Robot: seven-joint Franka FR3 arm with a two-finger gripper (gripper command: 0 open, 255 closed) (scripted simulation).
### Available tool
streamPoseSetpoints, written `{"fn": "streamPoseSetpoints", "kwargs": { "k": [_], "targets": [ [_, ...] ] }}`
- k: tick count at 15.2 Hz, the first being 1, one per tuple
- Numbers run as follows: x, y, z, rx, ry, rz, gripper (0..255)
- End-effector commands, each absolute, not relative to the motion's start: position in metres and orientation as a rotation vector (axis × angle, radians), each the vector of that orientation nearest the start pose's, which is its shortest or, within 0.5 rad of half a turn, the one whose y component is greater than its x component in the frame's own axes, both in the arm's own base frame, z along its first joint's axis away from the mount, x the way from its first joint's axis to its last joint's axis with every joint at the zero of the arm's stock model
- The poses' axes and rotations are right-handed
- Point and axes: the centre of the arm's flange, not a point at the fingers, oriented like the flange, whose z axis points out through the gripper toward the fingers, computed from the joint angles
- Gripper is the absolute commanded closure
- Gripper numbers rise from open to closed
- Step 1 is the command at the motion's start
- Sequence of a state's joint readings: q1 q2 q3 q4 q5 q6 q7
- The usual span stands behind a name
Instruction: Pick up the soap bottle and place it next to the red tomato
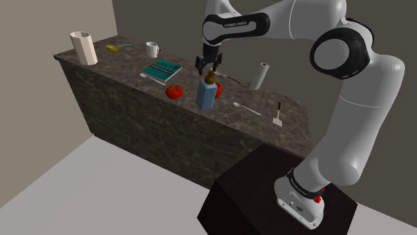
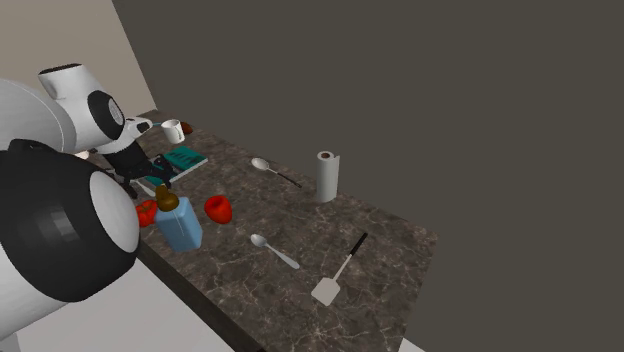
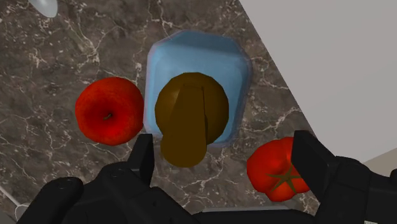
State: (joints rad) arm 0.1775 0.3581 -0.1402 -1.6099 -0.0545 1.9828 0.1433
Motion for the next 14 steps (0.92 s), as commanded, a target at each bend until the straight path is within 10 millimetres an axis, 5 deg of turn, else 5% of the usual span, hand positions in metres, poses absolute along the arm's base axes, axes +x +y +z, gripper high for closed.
{"fn": "streamPoseSetpoints", "kwargs": {
  "k": [1, 6, 14],
  "targets": [
    [0.663, 0.032, 0.424, -3.236, 0.122, -0.044, 0],
    [0.661, 0.037, 0.474, -3.236, 0.122, -0.044, 0],
    [0.661, 0.037, 0.474, -3.236, 0.122, -0.044, 0]
  ]
}}
